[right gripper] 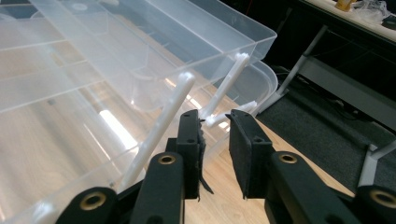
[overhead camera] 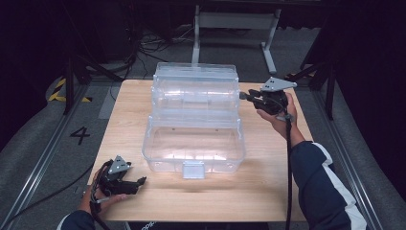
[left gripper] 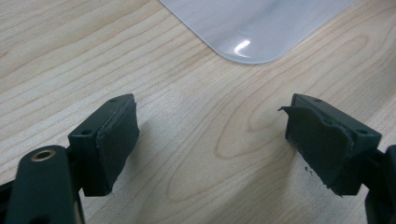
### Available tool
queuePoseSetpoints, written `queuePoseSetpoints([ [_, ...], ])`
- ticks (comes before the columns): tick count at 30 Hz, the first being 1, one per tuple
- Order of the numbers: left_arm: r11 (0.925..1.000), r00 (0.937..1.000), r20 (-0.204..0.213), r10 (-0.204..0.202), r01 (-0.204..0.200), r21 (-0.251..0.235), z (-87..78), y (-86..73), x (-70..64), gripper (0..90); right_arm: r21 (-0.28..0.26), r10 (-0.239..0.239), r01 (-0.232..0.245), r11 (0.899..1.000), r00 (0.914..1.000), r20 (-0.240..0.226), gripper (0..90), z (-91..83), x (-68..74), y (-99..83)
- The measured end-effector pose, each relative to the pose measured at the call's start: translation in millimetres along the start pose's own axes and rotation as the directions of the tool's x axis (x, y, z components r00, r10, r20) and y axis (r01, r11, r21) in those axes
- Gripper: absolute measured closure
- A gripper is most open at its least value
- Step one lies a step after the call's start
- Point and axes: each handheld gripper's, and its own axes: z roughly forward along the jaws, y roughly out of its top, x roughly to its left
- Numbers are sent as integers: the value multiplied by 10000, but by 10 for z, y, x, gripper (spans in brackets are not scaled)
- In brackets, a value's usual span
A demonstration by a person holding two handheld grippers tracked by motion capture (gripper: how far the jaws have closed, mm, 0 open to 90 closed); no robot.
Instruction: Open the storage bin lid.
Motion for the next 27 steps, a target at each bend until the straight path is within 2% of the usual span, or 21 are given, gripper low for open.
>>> queuePoseSetpoints([
  [13, 10000, 10000, -15, -17, 17, -2, 0, -1, -2, 176, 271, 269, -264, 9993, 9995, -180, 635, -163, -2, -200],
  [17, 10000, 10000, -14, -19, 19, -3, 0, -1, -2, 176, 358, -8, 12, 9994, 9999, -129, 608, -232, 44, -267],
  [19, 10000, 10000, -14, -18, 18, 1, 0, 0, -2, 176, 449, 117, -107, 9989, 9997, -209, 577, -264, 54, -290],
  [21, 10000, 10000, -11, -19, 19, 12, -1, 0, -1, 176, 366, 26, -21, 9993, 9999, -148, 571, -310, 75, -317],
  [27, 10000, 10000, -12, -26, 26, 13, 0, 0, -2, 175, 599, -62, 75, 9982, 9997, -225, 507, -398, 153, -408],
])
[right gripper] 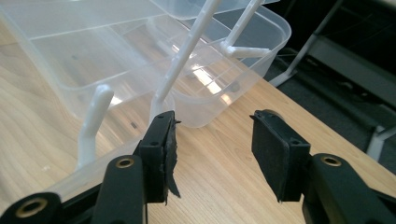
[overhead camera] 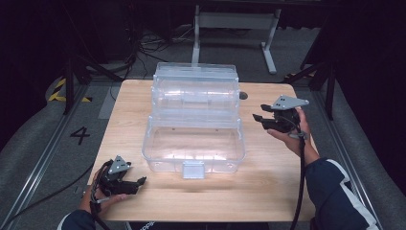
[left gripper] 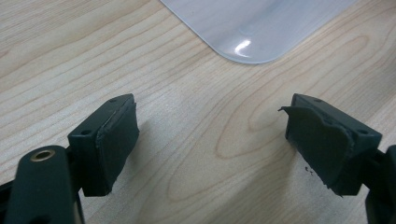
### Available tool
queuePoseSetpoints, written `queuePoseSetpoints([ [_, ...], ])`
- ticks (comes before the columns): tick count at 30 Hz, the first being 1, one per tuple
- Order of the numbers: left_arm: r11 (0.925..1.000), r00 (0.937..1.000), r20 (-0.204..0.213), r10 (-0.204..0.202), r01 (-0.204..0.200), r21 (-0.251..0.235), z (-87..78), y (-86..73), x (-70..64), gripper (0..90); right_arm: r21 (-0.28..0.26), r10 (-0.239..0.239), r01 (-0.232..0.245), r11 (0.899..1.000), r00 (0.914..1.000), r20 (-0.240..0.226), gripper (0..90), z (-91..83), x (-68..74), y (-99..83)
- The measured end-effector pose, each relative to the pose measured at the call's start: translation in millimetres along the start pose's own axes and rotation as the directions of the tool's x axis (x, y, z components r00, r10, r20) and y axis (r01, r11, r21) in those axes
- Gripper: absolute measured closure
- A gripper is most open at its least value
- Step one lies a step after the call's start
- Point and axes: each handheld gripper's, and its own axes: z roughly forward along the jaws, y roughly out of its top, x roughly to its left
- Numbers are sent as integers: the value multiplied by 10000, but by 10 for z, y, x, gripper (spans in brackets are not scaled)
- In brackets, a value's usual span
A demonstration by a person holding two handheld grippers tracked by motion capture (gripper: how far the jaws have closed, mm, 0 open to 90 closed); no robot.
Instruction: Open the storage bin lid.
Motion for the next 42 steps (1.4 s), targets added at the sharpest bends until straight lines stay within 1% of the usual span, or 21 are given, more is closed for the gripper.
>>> queuePoseSetpoints([
  [5, 10000, 10000, -2, -1, 1, 6, 0, 1, 0, 175, 225, -194, 195, 9996, 9998, -41, 478, -51, 101, -126],
  [8, 10000, 10000, -1, 0, 0, -2, 0, 0, 0, 175, 394, -364, 363, 9986, 9993, -1, 462, -77, 158, -216],
  [11, 10000, 10000, 0, -1, 1, -4, 0, 0, 0, 175, 517, -430, 429, 9977, 9991, 26, 451, -108, 207, -300],
  [16, 10000, 10000, -7, -6, 6, 1, 0, 1, 0, 175, 662, -406, 405, 9970, 9992, 14, 439, -154, 253, -441],
  [20, 10000, 10000, -4, -7, 7, 2, 0, 1, 0, 174, 754, -302, 299, 9967, 9995, 23, 427, -191, 276, -554],
  [23, 10000, 10000, -7, -3, 3, 6, 0, 1, 0, 174, 945, -247, 245, 9952, 9997, 6, 411, -205, 300, -654],
  [26, 10000, 10000, -9, -4, 4, 0, 0, 0, -1, 175, 1243, -286, 252, 9919, 9993, 252, 381, -227, 329, -763],
  [27, 10000, 10000, -18, -11, 11, 1, 0, 0, -1, 174, 1284, -277, 242, 9914, 9993, 252, 370, -241, 330, -802],
  [29, 10000, 10000, -24, -21, 21, -9, 0, 0, -2, 174, 1260, -207, 190, 9919, 9997, 121, 346, -281, 326, -888],
  [30, 10000, 10000, -21, -20, 20, 0, 0, 0, -2, 174, 1333, -185, 184, 9909, 9998, -7, 316, -297, 324, -930],
  [31, 10000, 10000, -21, -22, 22, 0, 0, 0, -2, 174, 1515, -229, 244, 9882, 9997, -119, 289, -309, 323, -969],
  [32, 10000, 10000, -20, -21, 21, 6, 0, 1, -1, 174, 1723, -170, 199, 9848, 9997, -183, 279, -321, 322, -1008],
  [33, 10000, 10000, -18, -23, 23, 9, 1, 1, -1, 172, 1806, -131, 150, 9834, 9998, -119, 271, -332, 322, -1052],
  [34, 10000, 10000, -34, 6, -6, -5, 2, 2, 1, 172, 1889, -32, 63, 9820, 9999, -168, 252, -346, 320, -1098],
  [35, 10000, 10000, -34, 2, -2, -5, 2, 2, 1, 172, 2071, 131, -58, 9783, 9993, -337, 233, -361, 314, -1153],
  [36, 10000, 10000, -24, -22, 22, 6, 2, 1, -1, 172, 2131, 202, -119, 9770, 9991, -369, 226, -371, 312, -1184],
  [38, 10000, 10000, -38, 26, -26, -22, 3, 3, 3, 171, 2408, 732, -531, 9691, 9945, -754, 210, -404, 289, -1249],
  [39, 10000, 10000, -39, 28, -28, -20, 3, 3, 3, 171, 2350, 1067, -842, 9683, 9907, -848, 215, -432, 260, -1286],
  [40, 10000, 10000, -39, 3, -3, -7, 2, 3, 1, 171, 2220, 1274, -1070, 9692, 9887, -794, 230, -465, 241, -1324],
  [41, 10000, 10000, -40, 22, -22, -22, 3, 3, 3, 171, 2191, 1295, -1122, 9692, 9894, -660, 237, -480, 239, -1348],
  [42, 10000, 10000, -38, 22, -22, -21, 3, 3, 3, 171, 2265, 1226, -1072, 9681, 9909, -553, 234, -487, 235, -1380],
])
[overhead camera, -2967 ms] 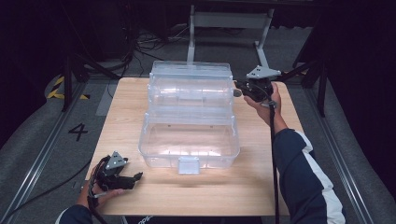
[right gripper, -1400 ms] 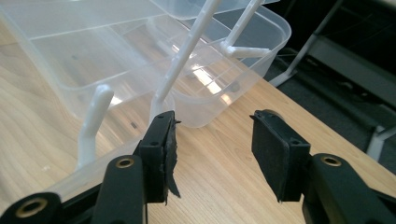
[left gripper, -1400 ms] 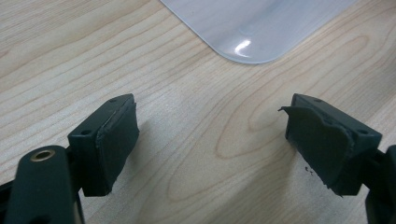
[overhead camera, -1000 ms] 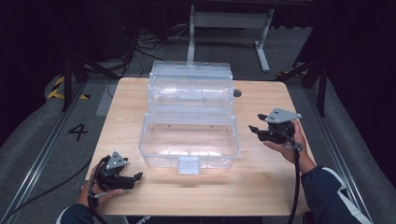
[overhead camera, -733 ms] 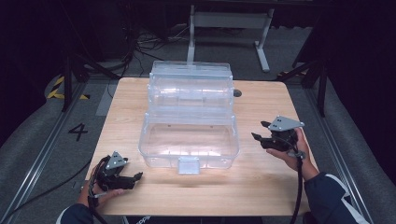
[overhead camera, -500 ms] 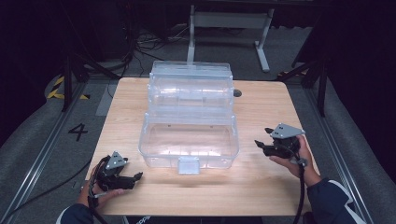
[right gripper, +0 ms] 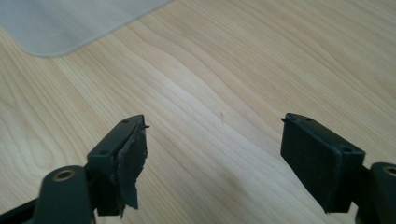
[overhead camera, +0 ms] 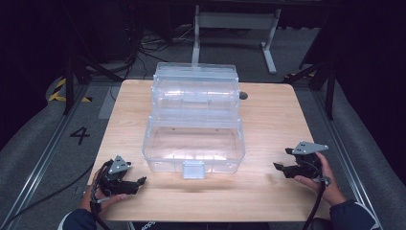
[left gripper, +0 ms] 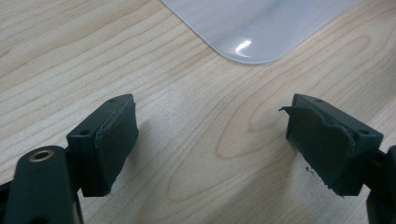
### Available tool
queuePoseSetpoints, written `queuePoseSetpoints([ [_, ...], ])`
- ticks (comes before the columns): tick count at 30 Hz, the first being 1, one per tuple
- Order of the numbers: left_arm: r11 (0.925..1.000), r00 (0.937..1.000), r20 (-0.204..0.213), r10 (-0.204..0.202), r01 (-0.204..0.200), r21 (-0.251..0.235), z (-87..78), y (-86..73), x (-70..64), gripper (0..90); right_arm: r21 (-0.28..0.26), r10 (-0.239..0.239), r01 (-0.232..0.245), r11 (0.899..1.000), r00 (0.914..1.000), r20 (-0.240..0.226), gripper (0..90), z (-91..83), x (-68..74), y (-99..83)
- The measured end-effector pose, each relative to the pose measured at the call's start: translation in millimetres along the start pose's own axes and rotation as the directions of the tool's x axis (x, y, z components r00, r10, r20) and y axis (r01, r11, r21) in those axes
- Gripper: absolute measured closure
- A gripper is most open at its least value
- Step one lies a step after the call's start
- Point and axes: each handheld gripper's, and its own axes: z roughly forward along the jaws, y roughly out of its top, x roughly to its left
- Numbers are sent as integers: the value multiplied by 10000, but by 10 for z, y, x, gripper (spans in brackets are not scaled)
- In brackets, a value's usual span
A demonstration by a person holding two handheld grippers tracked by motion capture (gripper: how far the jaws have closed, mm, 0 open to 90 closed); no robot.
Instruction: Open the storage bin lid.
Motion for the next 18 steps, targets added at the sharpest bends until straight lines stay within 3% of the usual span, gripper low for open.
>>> queuePoseSetpoints([
  [6, 10000, 10000, -1, 2, -2, 0, 0, 0, 0, 171, -175, -55, 58, 9998, 9998, 216, 239, -37, 21, -180],
  [10, 10000, 10000, 2, -11, 11, 3, 0, 0, -1, 171, -474, 81, -77, 9988, 9999, 78, 248, -61, 17, -272],
  [14, 10000, 10000, 11, -9, 9, 17, 1, 2, -1, 169, -211, 305, -309, 9993, 9993, -210, 243, -6, 4, -362],
  [18, 10000, 10000, 4, -23, 23, 15, 2, 2, -2, 168, -406, 598, -624, 9972, 9962, -627, 239, 43, -14, -419],
])
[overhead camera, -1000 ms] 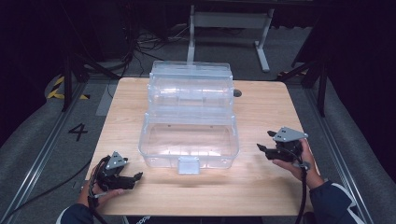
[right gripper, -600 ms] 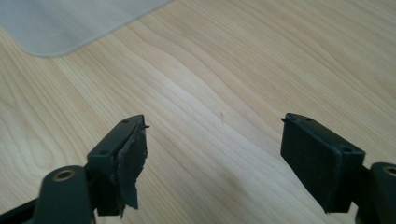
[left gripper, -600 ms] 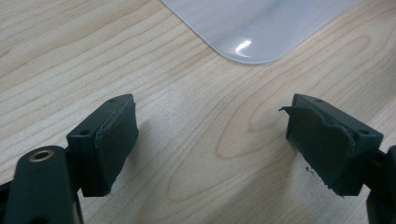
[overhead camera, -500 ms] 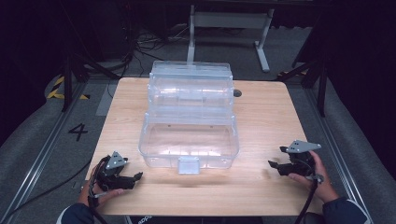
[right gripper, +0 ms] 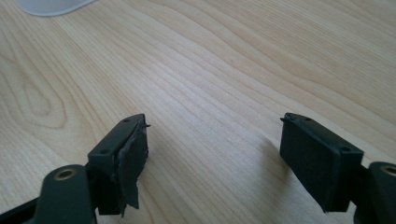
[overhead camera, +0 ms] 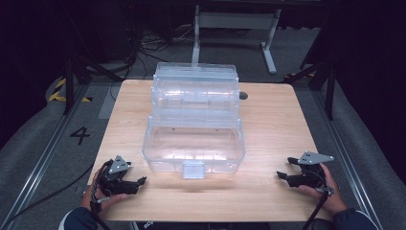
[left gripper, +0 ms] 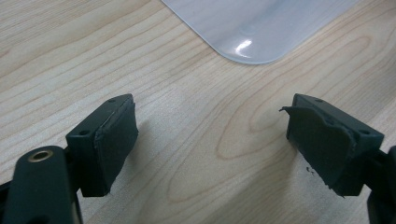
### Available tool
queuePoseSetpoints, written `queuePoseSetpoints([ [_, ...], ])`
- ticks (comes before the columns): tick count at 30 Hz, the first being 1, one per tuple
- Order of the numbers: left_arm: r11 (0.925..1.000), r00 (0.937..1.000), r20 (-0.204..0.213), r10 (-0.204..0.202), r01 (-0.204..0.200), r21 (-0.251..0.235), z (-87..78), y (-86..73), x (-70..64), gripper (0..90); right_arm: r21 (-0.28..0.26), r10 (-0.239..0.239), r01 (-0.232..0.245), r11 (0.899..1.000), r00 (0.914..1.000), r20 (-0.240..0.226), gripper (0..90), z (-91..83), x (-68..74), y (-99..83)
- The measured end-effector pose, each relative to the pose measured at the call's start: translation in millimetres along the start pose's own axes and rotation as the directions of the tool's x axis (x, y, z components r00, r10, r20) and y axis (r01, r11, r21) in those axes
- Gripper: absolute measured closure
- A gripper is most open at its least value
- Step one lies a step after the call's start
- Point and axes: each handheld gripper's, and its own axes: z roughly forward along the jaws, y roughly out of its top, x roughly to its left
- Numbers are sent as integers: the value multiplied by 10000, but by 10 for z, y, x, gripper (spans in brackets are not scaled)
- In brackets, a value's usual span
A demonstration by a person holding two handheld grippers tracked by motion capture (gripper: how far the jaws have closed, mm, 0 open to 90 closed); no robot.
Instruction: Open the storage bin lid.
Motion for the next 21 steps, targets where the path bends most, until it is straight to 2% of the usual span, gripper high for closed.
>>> queuePoseSetpoints([
  [7, 10000, 10000, -40, -54, 54, -33, 2, -3, -5, 164, 19, 193, -193, 9998, 9998, -45, 208, 21, -11, 5],
  [21, 10000, 9999, -84, -85, 85, 8, 1, -1, -5, 159, 13, 210, -210, 9998, 9998, -9, 208, 20, -8, 3],
])
